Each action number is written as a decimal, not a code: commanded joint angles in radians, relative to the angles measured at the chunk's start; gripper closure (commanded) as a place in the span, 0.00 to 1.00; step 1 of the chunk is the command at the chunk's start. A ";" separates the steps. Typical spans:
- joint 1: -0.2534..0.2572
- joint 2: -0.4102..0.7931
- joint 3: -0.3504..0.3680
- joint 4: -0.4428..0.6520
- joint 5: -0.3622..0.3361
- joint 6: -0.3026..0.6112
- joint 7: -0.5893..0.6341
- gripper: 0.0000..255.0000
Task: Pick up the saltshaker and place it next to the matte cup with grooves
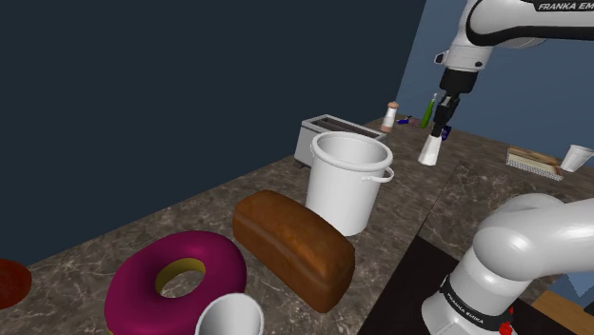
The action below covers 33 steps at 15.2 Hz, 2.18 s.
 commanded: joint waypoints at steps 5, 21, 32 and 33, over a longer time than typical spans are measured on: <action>0.036 -0.079 0.142 -0.071 0.098 -0.027 0.141 1.00; 0.168 -0.062 0.535 -0.047 0.409 -0.029 0.527 1.00; 0.194 0.129 0.806 0.132 0.548 0.031 0.789 1.00; 0.192 0.152 0.832 0.154 0.554 0.037 0.814 1.00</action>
